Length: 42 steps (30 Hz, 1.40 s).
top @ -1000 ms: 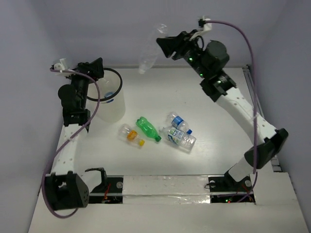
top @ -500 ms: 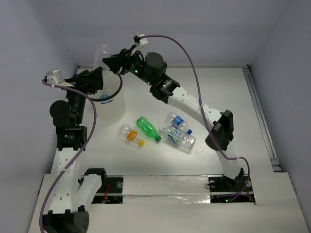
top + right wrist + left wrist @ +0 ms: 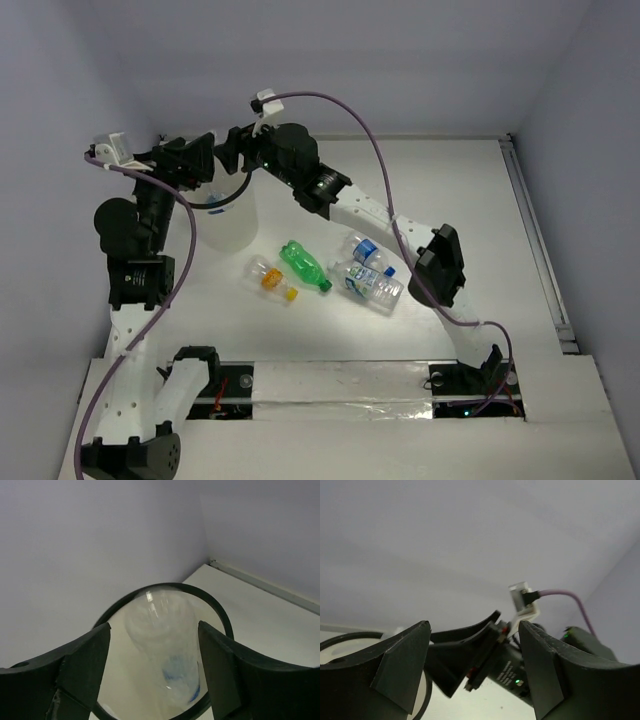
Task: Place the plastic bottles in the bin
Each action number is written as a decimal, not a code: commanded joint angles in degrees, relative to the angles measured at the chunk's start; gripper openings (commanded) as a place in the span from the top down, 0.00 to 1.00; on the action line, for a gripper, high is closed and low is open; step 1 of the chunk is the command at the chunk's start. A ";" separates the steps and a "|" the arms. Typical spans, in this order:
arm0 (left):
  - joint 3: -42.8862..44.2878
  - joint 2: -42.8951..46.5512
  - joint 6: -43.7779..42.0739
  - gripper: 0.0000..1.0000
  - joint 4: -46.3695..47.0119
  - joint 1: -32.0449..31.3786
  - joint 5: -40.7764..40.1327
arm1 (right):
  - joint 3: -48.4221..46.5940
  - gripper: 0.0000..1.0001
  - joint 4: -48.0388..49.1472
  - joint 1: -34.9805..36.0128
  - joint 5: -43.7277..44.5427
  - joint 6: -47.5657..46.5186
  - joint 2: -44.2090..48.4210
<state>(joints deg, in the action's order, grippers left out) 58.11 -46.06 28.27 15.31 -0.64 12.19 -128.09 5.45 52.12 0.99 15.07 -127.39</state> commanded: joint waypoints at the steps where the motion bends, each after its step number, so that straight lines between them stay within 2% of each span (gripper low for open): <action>1: 4.20 0.80 0.29 0.32 -0.53 -0.15 3.02 | -2.16 0.22 0.18 0.44 -0.29 -0.66 0.30; 4: 4.91 1.50 1.61 0.38 -2.03 -0.67 4.42 | -3.57 0.13 -0.62 0.44 -0.47 -0.48 1.09; 6: 5.17 1.85 2.13 0.42 -2.48 -1.28 5.91 | -3.39 0.12 -0.44 0.44 -0.21 -0.74 2.40; 9: 5.96 1.85 2.84 0.56 -3.70 -1.90 7.58 | -1.91 0.12 -1.41 0.44 1.63 -1.71 4.34; 11: 5.70 1.77 4.06 0.68 -3.27 -1.90 9.86 | 1.33 0.16 -0.62 0.44 3.48 -1.80 8.46; 12: 5.27 1.42 4.77 0.71 -3.01 -2.43 12.66 | 3.79 0.19 0.34 -0.08 3.92 -1.54 10.30; 13: 5.00 1.24 6.25 0.79 -2.66 -2.95 13.82 | 9.73 0.29 2.35 -0.09 4.88 -1.27 14.85; 15: 3.52 0.72 7.32 0.86 -1.87 -4.79 15.23 | 17.22 0.39 4.73 -1.57 6.20 0.04 20.23; 16: 3.16 0.62 6.98 0.89 -1.60 -6.46 14.89 | 25.44 0.54 7.09 -2.28 6.47 0.74 26.08; 17: 2.98 0.28 6.19 0.95 -2.82 -11.52 13.41 | 29.53 0.61 7.72 -3.07 6.74 1.71 28.93; 19: 2.45 -1.30 4.08 0.99 -3.88 -18.39 6.38 | 37.79 0.71 8.95 -5.79 7.87 3.99 34.90; 20: 2.36 -2.44 2.24 1.00 -4.76 -26.17 1.14 | 45.40 0.81 8.96 -6.84 8.32 4.70 40.76; 21: 2.19 -5.15 1.70 1.00 -5.29 -30.25 -2.13 | 48.96 0.86 8.44 -9.20 9.19 5.84 43.69; 24: 1.40 -11.73 0.12 1.00 -6.43 -42.72 -12.32 | 60.45 0.94 4.49 -12.73 10.34 6.81 54.48; 26: 0.17 -14.83 1.16 1.00 -6.09 -45.57 -15.78 | 64.97 1.00 0.27 -15.37 12.97 6.90 59.69; 27: -1.58 -17.45 3.52 1.00 -5.47 -46.89 -16.31 | 68.55 1.00 -1.22 -15.90 13.85 6.64 64.59; 32: -3.35 -26.17 7.84 1.00 -4.76 -51.12 -18.16 | 74.47 1.00 -11.51 -16.52 16.93 7.78 74.29; 33: -3.26 -28.79 8.72 0.93 -5.11 -51.12 -18.94 | 75.18 1.00 -12.82 -16.52 17.37 8.39 75.35; 34: -3.44 -29.78 10.30 0.83 -5.20 -51.82 -19.21 | 76.66 1.00 -14.84 -16.52 17.37 8.57 77.45; 35: -3.70 -30.74 11.18 0.60 -5.20 -51.83 -19.48 | 77.20 1.00 -15.73 -16.52 17.03 8.66 78.43; 38: -4.76 -33.29 13.47 0.25 -5.29 -51.83 -20.53 | 79.21 1.00 -18.81 -16.52 15.10 9.80 81.59; 42: -3.01 -38.73 14.27 0.15 -6.96 -51.83 -21.59 | 81.33 0.95 -20.04 -16.52 10.44 10.16 84.41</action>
<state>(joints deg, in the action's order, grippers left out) 53.30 -82.52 40.29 7.49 -52.45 -7.03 -47.77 -12.03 35.42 14.52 24.29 -44.84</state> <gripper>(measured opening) 0.842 0.045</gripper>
